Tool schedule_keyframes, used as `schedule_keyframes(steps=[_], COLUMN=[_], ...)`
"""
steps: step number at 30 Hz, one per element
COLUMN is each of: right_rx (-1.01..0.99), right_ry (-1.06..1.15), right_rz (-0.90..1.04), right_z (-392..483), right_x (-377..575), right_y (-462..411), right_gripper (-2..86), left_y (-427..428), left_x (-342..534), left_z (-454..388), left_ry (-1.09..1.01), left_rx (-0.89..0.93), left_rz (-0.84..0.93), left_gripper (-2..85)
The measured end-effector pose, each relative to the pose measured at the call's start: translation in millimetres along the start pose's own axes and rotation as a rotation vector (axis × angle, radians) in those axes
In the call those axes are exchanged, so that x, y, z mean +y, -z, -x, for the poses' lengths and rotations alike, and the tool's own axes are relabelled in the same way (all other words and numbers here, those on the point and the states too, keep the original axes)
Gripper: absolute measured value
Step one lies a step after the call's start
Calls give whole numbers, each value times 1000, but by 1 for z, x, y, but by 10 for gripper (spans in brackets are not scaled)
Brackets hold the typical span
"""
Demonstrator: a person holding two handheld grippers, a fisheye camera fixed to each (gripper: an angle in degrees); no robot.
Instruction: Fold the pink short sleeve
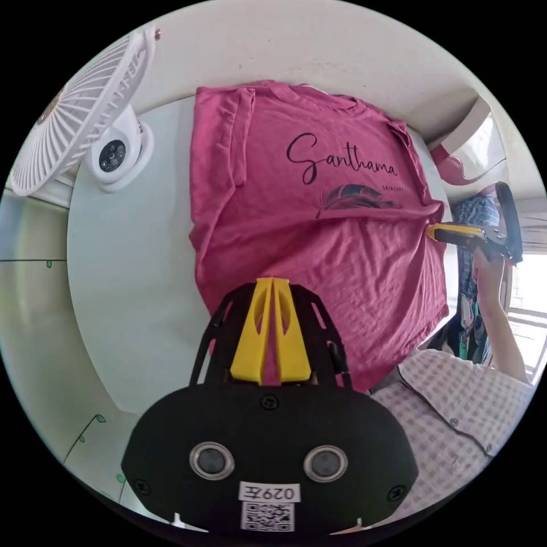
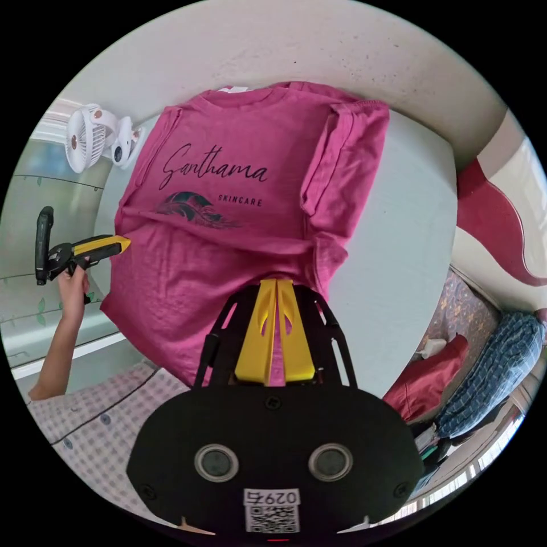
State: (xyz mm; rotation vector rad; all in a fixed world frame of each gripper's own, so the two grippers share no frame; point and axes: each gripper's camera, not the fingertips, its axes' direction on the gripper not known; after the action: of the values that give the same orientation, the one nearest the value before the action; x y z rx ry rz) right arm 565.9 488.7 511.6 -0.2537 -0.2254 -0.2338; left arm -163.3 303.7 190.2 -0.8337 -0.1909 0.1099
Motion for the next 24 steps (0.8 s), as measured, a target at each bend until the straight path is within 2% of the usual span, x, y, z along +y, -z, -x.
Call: schedule_keyframes(steps=[3, 6, 8, 10, 13, 15, 21, 24], right_rx=[-93, -196, -287, -387, -481, -533, -509, -513], right_ry=[15, -14, -65, -226, -383, -451, -481, -480], right_rz=[25, -91, -130, -174, -173, -195, -189, -168], right_z=[-11, -29, -45, -71, -92, -97, -85, -74], right_x=[28, 101, 155, 229, 299, 329, 368, 383], right_y=[29, 72, 87, 94, 94, 99, 116, 123], right_gripper=[-2, 8, 26, 71, 103, 111, 67, 29], left_y=[6, 39, 44, 38, 24, 15, -11, -30], left_x=[7, 68, 114, 172, 230, 254, 286, 285], left_z=[31, 60, 85, 125, 175, 198, 236, 244], left_ry=[54, 90, 132, 206, 319, 364, 379, 325], left_rx=[83, 125, 139, 206, 356, 401, 510, 424], left_rz=[34, -118, -146, -144, -152, -145, -147, -40], left_gripper=[-9, -8, -5, 4, 89, 116, 135, 131])
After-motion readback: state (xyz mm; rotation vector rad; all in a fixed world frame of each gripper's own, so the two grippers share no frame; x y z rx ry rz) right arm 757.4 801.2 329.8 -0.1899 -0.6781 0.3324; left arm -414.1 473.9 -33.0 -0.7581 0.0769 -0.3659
